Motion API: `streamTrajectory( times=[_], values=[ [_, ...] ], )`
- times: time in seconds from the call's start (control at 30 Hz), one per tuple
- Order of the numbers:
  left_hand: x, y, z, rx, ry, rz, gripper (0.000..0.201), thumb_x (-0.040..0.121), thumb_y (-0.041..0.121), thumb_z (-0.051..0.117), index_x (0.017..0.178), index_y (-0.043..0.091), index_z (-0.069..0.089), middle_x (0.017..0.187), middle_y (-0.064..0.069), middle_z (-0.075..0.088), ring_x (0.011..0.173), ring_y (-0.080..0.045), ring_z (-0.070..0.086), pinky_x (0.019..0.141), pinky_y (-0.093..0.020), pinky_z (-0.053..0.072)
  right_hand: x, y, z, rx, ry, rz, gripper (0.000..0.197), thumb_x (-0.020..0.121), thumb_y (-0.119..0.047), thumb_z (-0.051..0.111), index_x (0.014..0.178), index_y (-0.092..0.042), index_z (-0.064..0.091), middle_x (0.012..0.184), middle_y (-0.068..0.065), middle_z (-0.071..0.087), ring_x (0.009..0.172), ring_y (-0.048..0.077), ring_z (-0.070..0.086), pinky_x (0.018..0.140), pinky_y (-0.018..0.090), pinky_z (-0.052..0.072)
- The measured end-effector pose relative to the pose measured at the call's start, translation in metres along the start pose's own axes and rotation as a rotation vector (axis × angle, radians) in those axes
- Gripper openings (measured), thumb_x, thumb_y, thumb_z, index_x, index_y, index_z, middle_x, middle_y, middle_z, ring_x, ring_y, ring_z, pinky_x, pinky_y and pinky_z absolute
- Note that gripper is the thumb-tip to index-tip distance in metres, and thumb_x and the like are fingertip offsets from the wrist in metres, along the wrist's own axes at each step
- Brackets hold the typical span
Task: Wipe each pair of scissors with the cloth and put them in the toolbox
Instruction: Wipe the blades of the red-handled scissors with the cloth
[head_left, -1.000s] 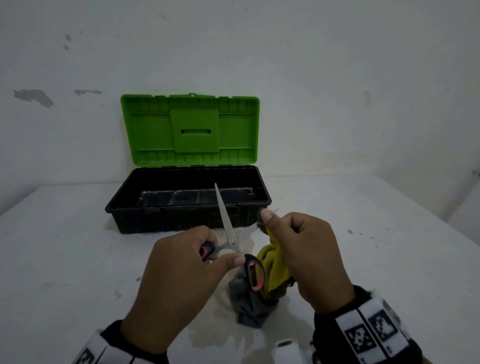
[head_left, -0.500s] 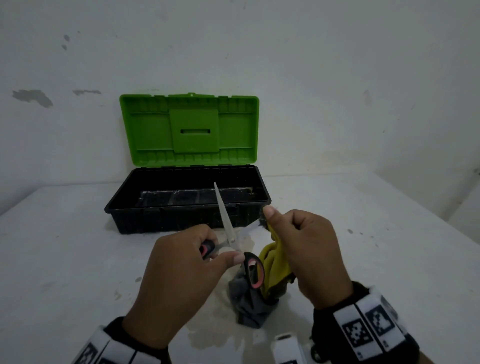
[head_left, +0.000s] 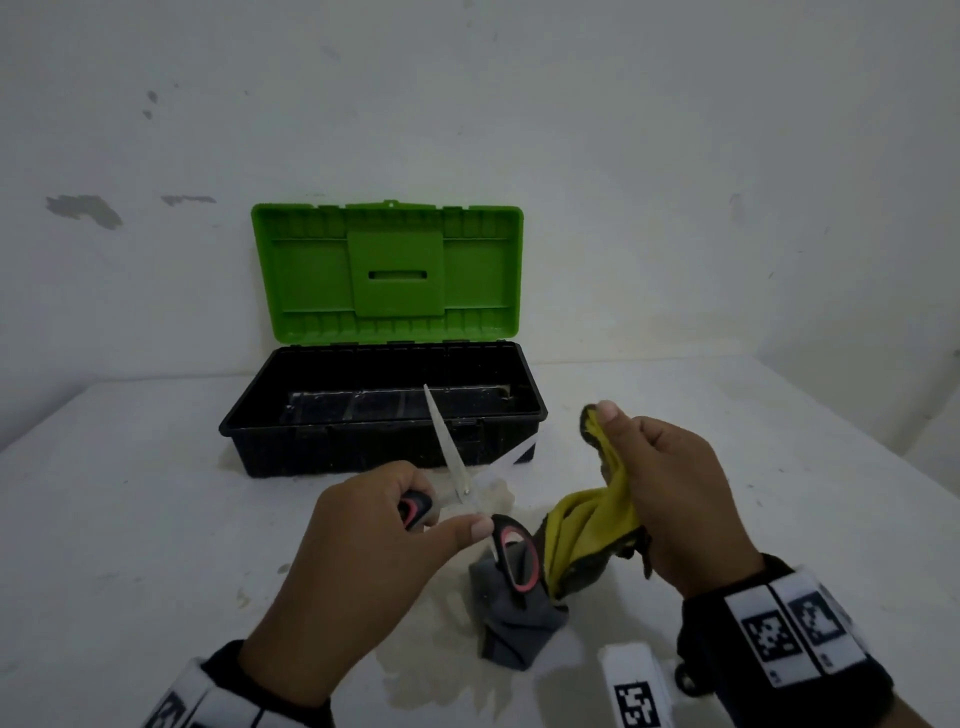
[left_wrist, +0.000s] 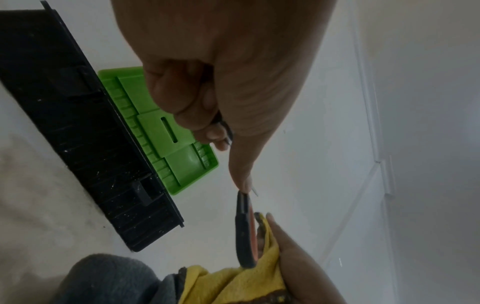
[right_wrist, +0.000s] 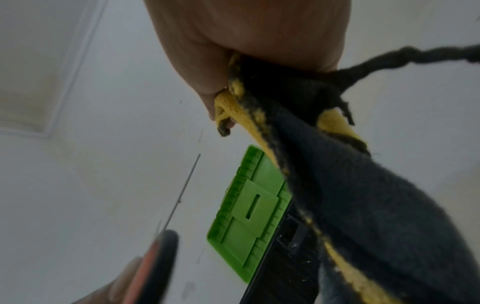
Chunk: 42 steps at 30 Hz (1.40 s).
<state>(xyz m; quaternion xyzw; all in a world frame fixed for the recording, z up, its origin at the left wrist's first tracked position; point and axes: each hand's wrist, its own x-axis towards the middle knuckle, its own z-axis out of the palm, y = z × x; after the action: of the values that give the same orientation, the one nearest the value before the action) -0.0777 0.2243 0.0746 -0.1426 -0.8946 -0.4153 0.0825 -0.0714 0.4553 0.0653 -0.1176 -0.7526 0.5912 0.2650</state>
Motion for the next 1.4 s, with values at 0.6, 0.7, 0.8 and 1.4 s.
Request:
streamTrajectory(
  times=[0.6,0.7,0.8,1.4],
  values=[
    [-0.004,-0.043,-0.028,-0.669,-0.046,-0.329,0.017,0.089,0.018,0.066,0.08,0.009,0.077,0.066,-0.011,0.063,0.053,-0.015,0.047,0.05,-0.028,0.04,-0.007,0.019,0.002,0.206,-0.203,0.219,0.016,0.092,0.002,0.062,0.105,-0.005,0.069,0.085,0.01,0.077,0.08,0.022,0.072,0.077,0.033,0.056],
    [-0.008,-0.044,-0.017,-0.733,0.016,-0.4,0.019,0.09,0.023,0.065,0.084,0.01,0.077,0.069,-0.008,0.066,0.062,-0.017,0.053,0.058,-0.03,0.045,-0.017,0.018,0.015,0.263,-0.158,0.142,0.012,0.09,0.001,0.064,0.095,-0.009,0.069,0.076,0.005,0.075,0.074,0.019,0.07,0.07,0.031,0.057],
    [-0.009,-0.042,-0.006,-0.814,0.065,-0.444,0.02,0.091,0.026,0.064,0.089,0.01,0.075,0.071,-0.006,0.069,0.069,-0.018,0.061,0.069,-0.033,0.051,-0.029,0.012,0.025,0.261,-0.197,0.041,0.011,0.09,-0.001,0.063,0.093,-0.011,0.068,0.074,0.0,0.074,0.07,0.012,0.07,0.063,0.021,0.057],
    [-0.005,-0.007,0.014,-1.096,0.071,-0.571,0.03,0.098,0.047,0.047,0.103,0.021,0.061,0.098,-0.011,0.059,0.054,-0.02,0.069,0.065,-0.043,0.06,-0.03,-0.005,0.021,-0.173,-0.335,-0.356,0.028,0.085,0.0,0.072,0.083,-0.028,0.071,0.087,-0.011,0.072,0.083,0.009,0.068,0.067,0.019,0.054]
  ],
)
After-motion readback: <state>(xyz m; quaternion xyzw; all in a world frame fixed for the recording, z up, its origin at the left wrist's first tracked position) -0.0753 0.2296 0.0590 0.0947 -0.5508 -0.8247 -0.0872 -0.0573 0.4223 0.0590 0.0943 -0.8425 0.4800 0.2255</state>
